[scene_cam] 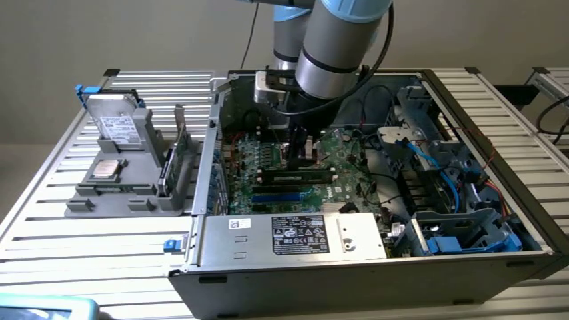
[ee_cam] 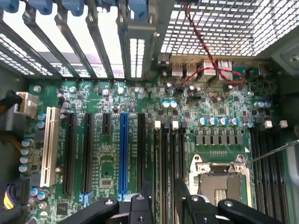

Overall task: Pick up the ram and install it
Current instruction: 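Insert the ram into the slot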

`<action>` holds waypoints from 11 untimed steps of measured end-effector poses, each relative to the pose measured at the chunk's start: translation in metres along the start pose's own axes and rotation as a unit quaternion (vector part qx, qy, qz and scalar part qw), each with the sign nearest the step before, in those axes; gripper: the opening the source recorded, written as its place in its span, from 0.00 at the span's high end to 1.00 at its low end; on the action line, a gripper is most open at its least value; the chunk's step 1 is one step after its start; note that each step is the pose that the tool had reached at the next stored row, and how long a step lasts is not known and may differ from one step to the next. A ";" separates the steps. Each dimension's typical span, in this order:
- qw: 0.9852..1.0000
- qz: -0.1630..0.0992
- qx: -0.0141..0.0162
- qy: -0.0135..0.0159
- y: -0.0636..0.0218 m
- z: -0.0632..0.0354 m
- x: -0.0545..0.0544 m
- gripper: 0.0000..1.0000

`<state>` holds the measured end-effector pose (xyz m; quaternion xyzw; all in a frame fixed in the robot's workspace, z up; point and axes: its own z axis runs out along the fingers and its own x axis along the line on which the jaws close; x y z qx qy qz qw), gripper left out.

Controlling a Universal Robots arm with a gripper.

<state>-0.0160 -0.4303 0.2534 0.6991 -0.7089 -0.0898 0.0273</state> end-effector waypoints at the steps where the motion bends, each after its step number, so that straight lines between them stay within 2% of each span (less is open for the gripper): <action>1: 1.000 0.000 0.000 0.000 0.0004 -0.0025 0.000 0.67; 3: 1.000 0.000 0.000 0.000 0.0012 -0.0074 -0.001 0.67; 4: 1.000 0.000 0.002 0.000 0.0015 -0.0085 -0.001 0.67; 5: 1.000 -0.001 0.007 0.000 0.0016 -0.0092 -0.001 0.67; 6: 1.000 -0.001 0.013 0.000 0.0016 -0.0095 -0.001 0.67; 7: 1.000 -0.002 0.022 0.000 0.0016 -0.0096 -0.001 0.67; 11: 0.998 -0.005 0.058 0.001 0.0019 -0.0094 -0.002 0.67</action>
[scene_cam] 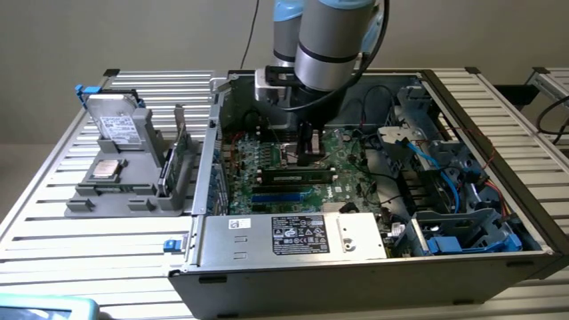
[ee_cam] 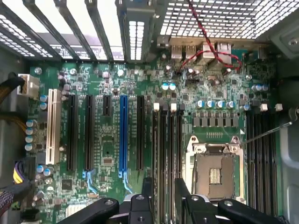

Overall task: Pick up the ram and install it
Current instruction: 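Insert the ram into the slot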

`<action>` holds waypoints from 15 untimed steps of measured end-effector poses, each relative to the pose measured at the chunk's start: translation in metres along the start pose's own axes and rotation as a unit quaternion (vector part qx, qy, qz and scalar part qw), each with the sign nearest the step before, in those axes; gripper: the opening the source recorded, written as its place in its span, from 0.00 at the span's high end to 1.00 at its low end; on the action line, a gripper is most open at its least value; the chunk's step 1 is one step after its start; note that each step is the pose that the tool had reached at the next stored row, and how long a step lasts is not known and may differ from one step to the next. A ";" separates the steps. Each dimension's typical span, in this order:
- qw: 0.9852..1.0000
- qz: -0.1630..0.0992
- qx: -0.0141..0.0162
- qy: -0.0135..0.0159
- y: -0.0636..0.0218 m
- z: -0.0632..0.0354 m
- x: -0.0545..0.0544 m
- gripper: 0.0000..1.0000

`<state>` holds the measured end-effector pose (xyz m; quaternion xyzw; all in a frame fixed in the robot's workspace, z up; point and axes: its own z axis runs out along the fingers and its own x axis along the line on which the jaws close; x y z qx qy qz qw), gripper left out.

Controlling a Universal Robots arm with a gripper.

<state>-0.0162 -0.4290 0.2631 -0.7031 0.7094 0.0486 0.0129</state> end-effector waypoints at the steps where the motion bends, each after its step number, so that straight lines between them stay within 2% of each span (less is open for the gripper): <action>1: 1.000 -0.001 0.007 0.001 0.0002 0.0000 -0.001 0.67; 3: 1.000 -0.001 0.016 0.003 0.0004 0.0001 -0.002 0.67; 5: 1.000 -0.002 0.020 0.004 0.0007 0.0001 -0.002 0.67; 12: 1.000 -0.002 0.021 0.004 0.0006 0.0002 -0.002 0.67; 14: 1.000 -0.002 0.021 0.004 0.0007 0.0002 -0.002 0.69; 15: 1.000 -0.002 0.021 0.004 0.0007 0.0003 -0.002 0.76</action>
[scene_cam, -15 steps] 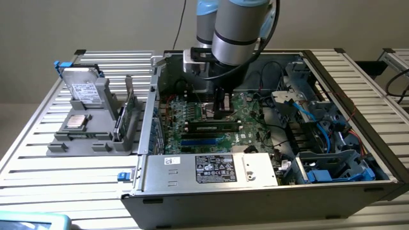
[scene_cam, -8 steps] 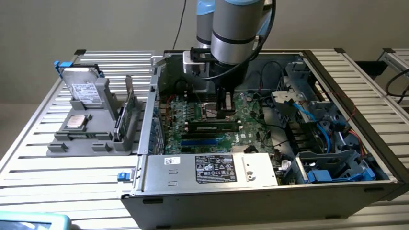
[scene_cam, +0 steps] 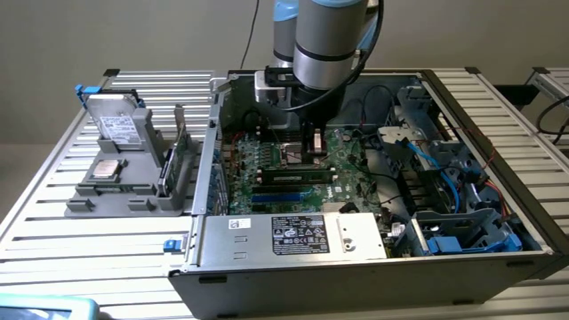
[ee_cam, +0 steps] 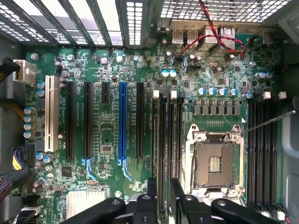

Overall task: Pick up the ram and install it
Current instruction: 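Insert the ram into the slot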

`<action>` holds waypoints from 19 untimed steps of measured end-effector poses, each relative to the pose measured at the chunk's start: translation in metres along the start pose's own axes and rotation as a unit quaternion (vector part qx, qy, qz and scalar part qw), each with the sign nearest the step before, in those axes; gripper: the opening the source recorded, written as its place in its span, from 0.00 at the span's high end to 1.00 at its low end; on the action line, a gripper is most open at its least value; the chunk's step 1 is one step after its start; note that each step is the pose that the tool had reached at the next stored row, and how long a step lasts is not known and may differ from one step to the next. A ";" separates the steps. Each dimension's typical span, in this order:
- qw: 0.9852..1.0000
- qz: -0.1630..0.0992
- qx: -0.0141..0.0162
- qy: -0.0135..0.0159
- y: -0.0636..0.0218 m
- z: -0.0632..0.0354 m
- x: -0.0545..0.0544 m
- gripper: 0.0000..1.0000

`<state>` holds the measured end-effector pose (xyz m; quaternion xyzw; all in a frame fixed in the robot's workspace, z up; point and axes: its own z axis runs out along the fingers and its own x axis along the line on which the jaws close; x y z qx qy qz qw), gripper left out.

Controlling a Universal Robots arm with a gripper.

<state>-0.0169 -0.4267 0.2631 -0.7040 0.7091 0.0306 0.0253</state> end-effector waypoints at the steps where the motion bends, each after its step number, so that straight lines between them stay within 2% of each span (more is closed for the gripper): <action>1: 1.000 0.000 0.000 0.000 0.0001 0.0001 0.000 0.82; 2: 1.000 0.000 0.000 0.000 0.0004 0.0004 0.000 0.82; 3: 1.000 0.000 0.001 0.000 0.0007 0.0009 0.000 0.88; 7: 1.000 0.000 0.004 0.000 0.0032 0.0047 0.001 0.89; 9: 1.000 0.000 0.004 0.001 0.0034 0.0043 0.001 0.89; 14: 1.000 0.000 0.004 0.004 0.0058 -0.0049 0.000 0.89; 19: 1.000 0.000 0.004 0.004 0.0064 -0.0050 0.000 0.89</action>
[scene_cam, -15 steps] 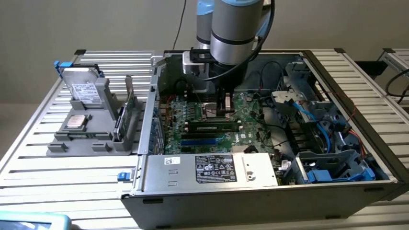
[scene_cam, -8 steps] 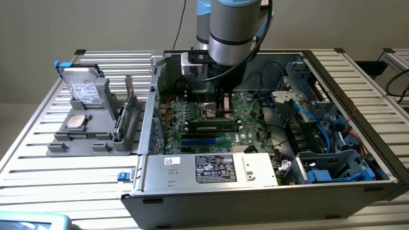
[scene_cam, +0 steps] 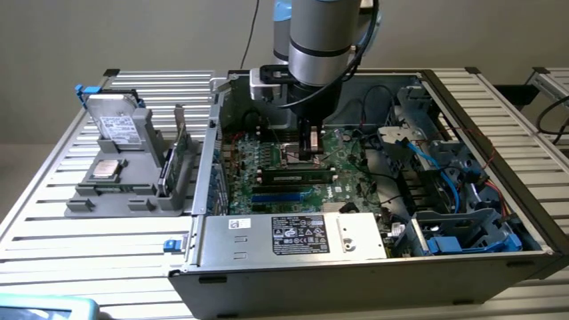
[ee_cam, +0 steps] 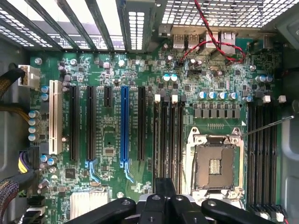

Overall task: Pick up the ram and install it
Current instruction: 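Insert the ram into the slot, then press down the ram until it locks into place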

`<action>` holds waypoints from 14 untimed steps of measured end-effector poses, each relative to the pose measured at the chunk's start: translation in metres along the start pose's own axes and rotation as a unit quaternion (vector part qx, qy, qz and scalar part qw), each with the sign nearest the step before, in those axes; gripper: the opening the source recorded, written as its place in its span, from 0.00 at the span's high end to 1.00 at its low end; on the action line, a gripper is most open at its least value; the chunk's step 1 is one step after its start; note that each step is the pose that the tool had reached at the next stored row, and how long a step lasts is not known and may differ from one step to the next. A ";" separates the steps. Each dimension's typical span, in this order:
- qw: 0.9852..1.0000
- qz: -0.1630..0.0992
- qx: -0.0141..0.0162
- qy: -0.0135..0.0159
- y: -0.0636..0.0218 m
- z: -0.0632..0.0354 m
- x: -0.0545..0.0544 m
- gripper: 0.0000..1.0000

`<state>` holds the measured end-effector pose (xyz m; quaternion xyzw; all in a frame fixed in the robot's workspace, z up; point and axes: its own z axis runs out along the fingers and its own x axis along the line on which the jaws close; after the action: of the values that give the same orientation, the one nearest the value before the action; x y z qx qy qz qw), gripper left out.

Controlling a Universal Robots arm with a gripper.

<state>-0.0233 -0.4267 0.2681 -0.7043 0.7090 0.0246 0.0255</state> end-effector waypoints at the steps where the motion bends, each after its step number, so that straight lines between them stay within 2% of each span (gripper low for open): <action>1: 1.000 0.000 0.000 0.000 0.0000 0.0000 0.000 0.89; 14: 1.000 0.000 0.000 0.000 0.0000 0.0000 0.000 0.89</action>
<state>-0.0233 -0.4267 0.2682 -0.7043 0.7091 0.0246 0.0255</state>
